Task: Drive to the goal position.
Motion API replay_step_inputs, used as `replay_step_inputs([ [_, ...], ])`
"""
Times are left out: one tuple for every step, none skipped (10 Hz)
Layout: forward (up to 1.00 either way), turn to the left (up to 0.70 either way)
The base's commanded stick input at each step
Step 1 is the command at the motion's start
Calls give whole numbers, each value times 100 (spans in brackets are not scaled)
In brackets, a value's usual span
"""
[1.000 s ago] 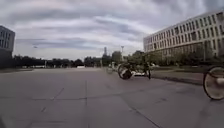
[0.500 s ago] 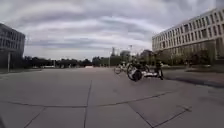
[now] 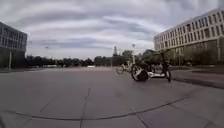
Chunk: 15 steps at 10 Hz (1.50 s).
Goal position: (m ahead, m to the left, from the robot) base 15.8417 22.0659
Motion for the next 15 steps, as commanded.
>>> replay_step_inputs([
  [85,0],
  [85,0],
  [85,0],
  [85,0],
  [85,0],
  [85,0],
  [85,0],
  [85,0],
  [85,0],
  [85,0],
  [85,34],
  [85,19],
  [85,0],
  [85,0],
  [85,0],
])
